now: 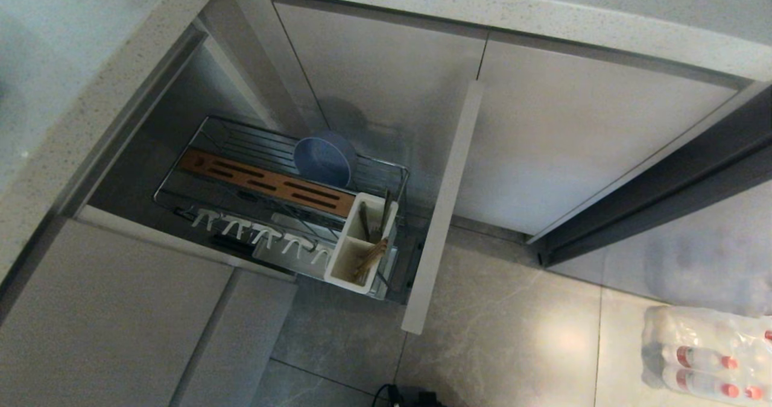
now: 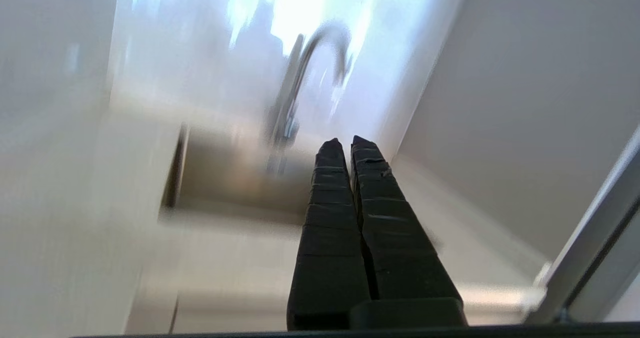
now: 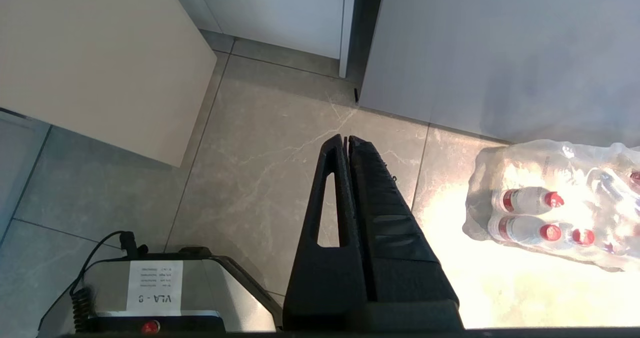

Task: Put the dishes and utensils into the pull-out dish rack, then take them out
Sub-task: Pick up the chopsticks and place it in the cupboard

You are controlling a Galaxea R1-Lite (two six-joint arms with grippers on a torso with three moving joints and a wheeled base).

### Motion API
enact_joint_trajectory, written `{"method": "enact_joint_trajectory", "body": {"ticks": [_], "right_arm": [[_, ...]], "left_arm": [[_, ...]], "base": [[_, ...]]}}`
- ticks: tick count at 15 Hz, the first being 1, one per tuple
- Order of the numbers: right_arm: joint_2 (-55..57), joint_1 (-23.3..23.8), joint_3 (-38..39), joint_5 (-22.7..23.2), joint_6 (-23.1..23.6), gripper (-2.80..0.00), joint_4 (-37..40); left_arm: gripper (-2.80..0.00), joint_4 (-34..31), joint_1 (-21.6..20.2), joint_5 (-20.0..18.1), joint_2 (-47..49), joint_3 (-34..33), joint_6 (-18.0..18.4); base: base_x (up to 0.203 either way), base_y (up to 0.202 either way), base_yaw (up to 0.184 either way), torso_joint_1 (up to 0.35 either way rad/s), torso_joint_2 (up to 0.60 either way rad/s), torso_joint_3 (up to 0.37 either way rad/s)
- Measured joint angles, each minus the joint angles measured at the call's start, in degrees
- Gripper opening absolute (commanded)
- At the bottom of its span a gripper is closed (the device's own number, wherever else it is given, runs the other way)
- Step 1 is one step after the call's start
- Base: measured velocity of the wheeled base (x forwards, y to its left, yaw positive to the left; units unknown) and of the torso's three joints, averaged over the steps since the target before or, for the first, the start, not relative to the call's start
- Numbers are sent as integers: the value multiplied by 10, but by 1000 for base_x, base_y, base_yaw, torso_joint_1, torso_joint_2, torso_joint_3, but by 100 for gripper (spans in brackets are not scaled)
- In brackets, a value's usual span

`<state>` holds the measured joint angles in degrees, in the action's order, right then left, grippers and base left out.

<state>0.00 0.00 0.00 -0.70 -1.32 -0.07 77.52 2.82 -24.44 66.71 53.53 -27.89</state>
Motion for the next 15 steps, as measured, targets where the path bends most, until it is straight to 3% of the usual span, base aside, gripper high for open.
{"method": "enact_joint_trajectory", "body": {"ticks": [3, 6, 8, 13, 15], "right_arm": [[0, 0, 0, 0, 0, -280, 0], [0, 0, 0, 0, 0, -280, 0], [0, 0, 0, 0, 0, -280, 0], [0, 0, 0, 0, 0, -280, 0], [0, 0, 0, 0, 0, -280, 0]], "left_arm": [[-280, 52, -1, 4, -21, -9, 1], [-280, -23, -20, 10, -58, 18, 2], [-280, -143, -35, 35, -84, 71, 1], [-280, -596, -58, 100, -142, 261, 18], [-280, -741, -78, 153, -139, 306, 40]], "base": [[0, 0, 0, 0, 0, 0], [0, 0, 0, 0, 0, 0], [0, 0, 0, 0, 0, 0], [0, 0, 0, 0, 0, 0], [0, 0, 0, 0, 0, 0]]}}
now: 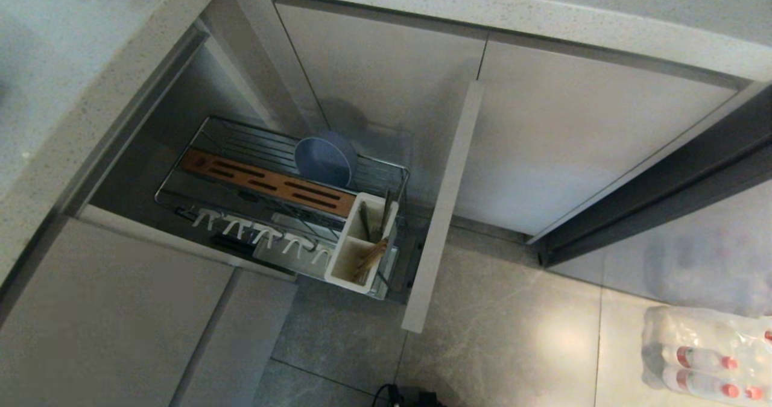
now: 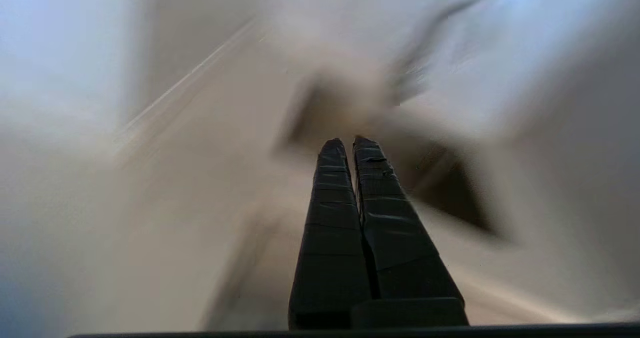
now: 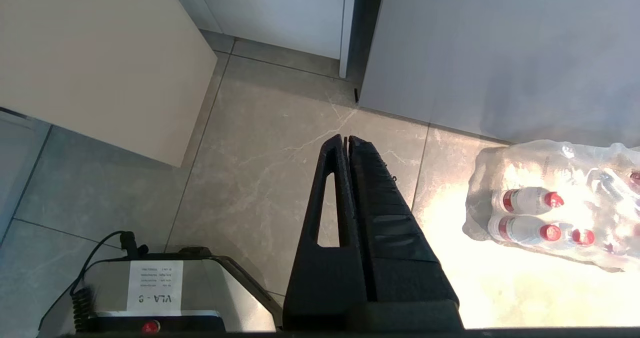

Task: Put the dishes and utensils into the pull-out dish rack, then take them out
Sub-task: Pick up the chopsticks and place it in the cupboard

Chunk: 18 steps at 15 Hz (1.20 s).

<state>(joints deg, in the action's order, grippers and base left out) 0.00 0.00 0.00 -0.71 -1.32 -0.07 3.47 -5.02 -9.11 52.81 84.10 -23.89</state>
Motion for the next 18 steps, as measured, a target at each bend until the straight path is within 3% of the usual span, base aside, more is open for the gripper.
{"method": "enact_joint_trajectory", "body": {"ticks": [3, 6, 11, 15, 18], "right_arm": [[0, 0, 0, 0, 0, -280, 0], [0, 0, 0, 0, 0, -280, 0], [0, 0, 0, 0, 0, -280, 0], [0, 0, 0, 0, 0, -280, 0], [0, 0, 0, 0, 0, -280, 0]], "left_arm": [[-280, -117, -47, 75, 37, 76, 4], [-280, -241, -64, 169, 80, 154, 5], [-280, -269, -67, 371, 164, 221, 5], [-280, -339, -70, 393, 215, 235, 3], [-280, -401, -82, 391, 241, 211, -25]], "base": [[0, 0, 0, 0, 0, 0], [0, 0, 0, 0, 0, 0], [0, 0, 0, 0, 0, 0], [0, 0, 0, 0, 0, 0], [0, 0, 0, 0, 0, 0]]}}
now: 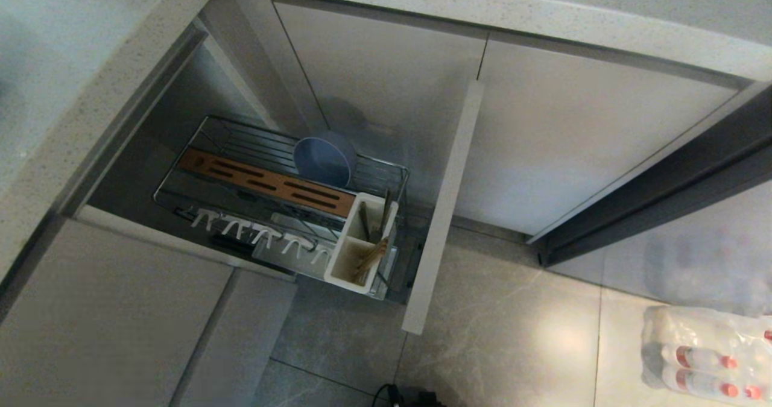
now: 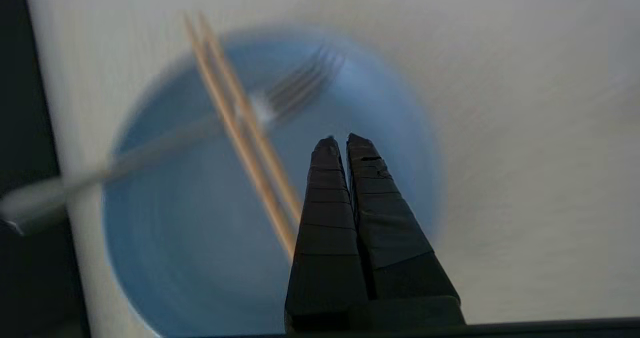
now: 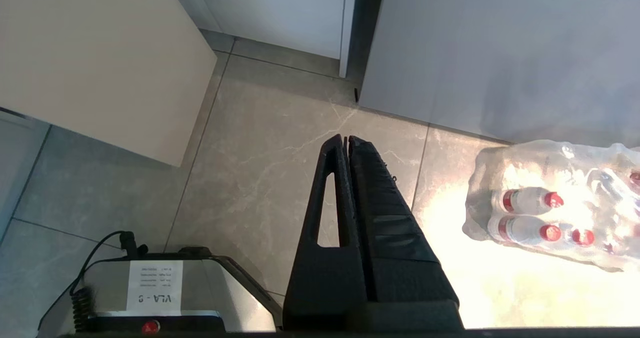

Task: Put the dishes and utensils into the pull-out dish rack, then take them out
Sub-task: Pick up the chopsticks and place it in the cupboard

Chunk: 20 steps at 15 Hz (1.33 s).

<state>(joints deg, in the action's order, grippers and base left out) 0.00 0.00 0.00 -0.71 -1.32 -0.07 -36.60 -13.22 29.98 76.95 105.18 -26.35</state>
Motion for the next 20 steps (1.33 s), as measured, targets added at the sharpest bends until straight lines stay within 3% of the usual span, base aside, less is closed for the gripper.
{"method": "enact_joint_trajectory", "body": {"ticks": [4, 8, 11, 16, 17, 20], "right_arm": [[0, 0, 0, 0, 0, -280, 0], [0, 0, 0, 0, 0, -280, 0], [0, 0, 0, 0, 0, -280, 0], [0, 0, 0, 0, 0, -280, 0], [0, 0, 0, 0, 0, -280, 0], [0, 0, 0, 0, 0, -280, 0]], "left_arm": [[-280, -45, -1, 4, -28, 0, -42], [-280, -134, -1, 1, -79, 0, -96], [-280, -185, -2, 0, -115, -8, -116], [-280, -189, -13, -20, -150, -67, -164], [0, -186, -21, -32, -152, -73, -168], [0, -168, -35, -42, -150, -84, -187]], "base": [[0, 0, 0, 0, 0, 0], [0, 0, 0, 0, 0, 0], [0, 0, 0, 0, 0, 0], [0, 0, 0, 0, 0, 0], [0, 0, 0, 0, 0, 0], [0, 0, 0, 0, 0, 0]]}}
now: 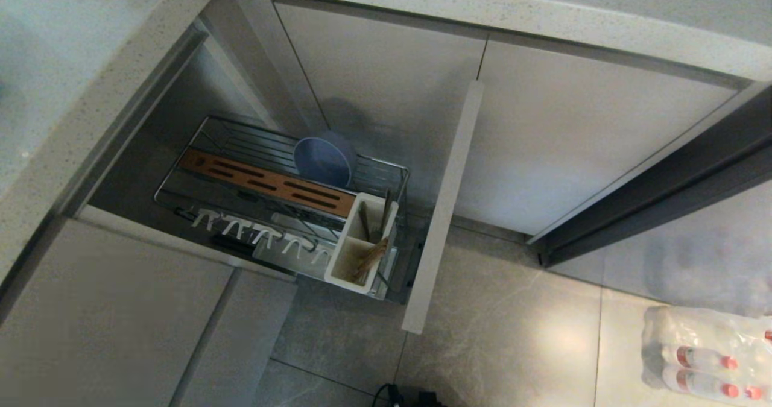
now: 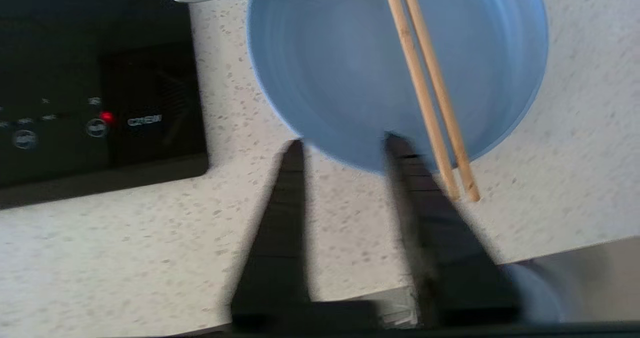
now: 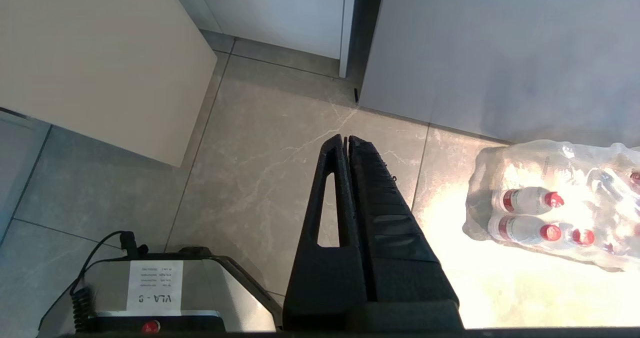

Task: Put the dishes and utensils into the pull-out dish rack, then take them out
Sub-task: Pick up the chopsticks and place it in the cupboard

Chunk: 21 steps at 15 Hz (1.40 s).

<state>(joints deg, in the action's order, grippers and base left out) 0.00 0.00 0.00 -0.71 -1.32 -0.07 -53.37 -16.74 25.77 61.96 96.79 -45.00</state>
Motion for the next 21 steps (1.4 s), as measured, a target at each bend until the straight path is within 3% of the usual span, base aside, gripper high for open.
{"method": "enact_joint_trajectory", "body": {"ticks": [6, 9, 13, 16, 21], "right_arm": [[0, 0, 0, 0, 0, -280, 0], [0, 0, 0, 0, 0, -280, 0], [0, 0, 0, 0, 0, -280, 0], [0, 0, 0, 0, 0, -280, 0], [0, 0, 0, 0, 0, -280, 0]], "left_arm": [[0, 76, -32, -19, 36, -7, -13], [0, 103, -72, -68, 70, -7, -21], [0, 149, -127, -161, 123, -9, -27], [0, 193, -144, -183, 150, -16, -25], [0, 212, -147, -203, 178, -12, -23]], "base": [[0, 0, 0, 4, 0, 0], [0, 0, 0, 0, 0, 0], [0, 0, 0, 0, 0, 0], [0, 0, 0, 0, 0, 0], [0, 0, 0, 0, 0, 0]]}}
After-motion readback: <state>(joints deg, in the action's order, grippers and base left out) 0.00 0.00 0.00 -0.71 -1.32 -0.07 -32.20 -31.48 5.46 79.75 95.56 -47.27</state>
